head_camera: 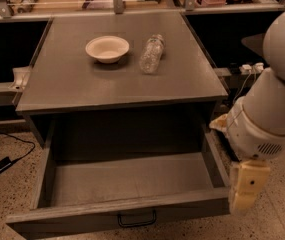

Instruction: Close top drawer

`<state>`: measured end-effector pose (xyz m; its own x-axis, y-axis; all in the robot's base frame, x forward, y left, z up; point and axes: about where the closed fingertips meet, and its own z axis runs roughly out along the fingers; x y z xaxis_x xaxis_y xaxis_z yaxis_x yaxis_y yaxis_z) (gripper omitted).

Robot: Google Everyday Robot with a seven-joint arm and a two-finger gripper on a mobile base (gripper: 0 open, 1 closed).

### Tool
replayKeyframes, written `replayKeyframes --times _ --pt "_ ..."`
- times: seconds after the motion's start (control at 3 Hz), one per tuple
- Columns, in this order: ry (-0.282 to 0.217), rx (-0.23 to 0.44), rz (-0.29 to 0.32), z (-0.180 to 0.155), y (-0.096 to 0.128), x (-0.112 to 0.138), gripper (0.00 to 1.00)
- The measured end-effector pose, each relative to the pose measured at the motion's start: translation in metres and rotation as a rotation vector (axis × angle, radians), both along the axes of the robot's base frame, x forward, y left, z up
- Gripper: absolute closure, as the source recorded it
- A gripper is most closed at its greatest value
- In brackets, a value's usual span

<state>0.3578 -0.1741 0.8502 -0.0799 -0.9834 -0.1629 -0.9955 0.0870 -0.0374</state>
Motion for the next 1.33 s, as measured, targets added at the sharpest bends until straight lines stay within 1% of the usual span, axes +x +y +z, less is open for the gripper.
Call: replayKeyframes --times 0.33,0.67,1.0,1.33 --pt "0.024 0.018 0.03 -0.023 0.006 -0.018 0.0" --pt "0.02 0.033 0.045 -0.041 0.015 -0.017 0.0" --pt "0.0 0.041 0.038 -0.081 0.037 0.032 0.0" --pt "0.021 0.051 0.006 -0.139 0.054 0.063 0.0"
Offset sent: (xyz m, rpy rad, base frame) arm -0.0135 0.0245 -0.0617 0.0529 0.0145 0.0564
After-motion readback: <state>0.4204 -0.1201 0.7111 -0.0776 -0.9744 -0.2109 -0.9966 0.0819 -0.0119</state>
